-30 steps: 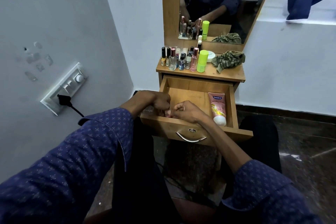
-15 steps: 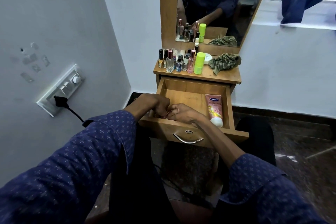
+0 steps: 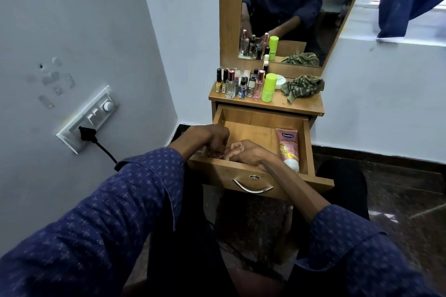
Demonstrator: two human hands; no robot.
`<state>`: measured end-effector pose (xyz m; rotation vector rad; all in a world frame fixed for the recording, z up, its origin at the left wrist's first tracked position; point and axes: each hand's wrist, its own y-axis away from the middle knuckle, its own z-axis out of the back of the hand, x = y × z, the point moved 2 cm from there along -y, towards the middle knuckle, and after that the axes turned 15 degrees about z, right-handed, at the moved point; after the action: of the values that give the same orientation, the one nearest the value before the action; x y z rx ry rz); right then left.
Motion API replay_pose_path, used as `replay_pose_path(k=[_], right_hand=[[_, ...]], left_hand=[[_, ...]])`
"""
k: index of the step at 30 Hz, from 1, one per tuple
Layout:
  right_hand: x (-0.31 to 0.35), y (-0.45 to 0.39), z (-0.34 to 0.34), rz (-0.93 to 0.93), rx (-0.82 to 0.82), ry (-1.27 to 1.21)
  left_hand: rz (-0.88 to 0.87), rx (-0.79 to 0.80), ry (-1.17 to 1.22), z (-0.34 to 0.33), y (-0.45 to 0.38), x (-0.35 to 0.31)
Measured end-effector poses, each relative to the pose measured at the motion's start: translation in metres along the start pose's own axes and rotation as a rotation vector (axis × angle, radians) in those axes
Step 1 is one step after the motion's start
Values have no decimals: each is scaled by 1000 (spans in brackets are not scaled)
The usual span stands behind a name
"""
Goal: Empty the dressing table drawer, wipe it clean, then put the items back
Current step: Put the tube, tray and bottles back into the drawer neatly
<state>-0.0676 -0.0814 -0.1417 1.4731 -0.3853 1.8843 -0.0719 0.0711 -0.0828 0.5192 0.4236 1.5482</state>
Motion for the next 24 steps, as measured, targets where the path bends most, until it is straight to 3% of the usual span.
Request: replay_pose_path(k=[4, 8, 13, 17, 24], right_hand=[[3, -2, 3, -23, -29, -28], [19, -6, 19, -8, -138, -69], [62, -10, 56, 157, -244, 160], [100, -5, 86, 292, -407, 460], [142, -14, 124, 429, -527, 873]], left_hand=[[-29, -77, 38, 3, 2, 2], [-56, -272, 119, 12, 4, 6], [8, -580, 244, 29, 6, 15], [88, -832, 475, 44, 6, 29], [155, -1013, 692, 70, 8, 48]])
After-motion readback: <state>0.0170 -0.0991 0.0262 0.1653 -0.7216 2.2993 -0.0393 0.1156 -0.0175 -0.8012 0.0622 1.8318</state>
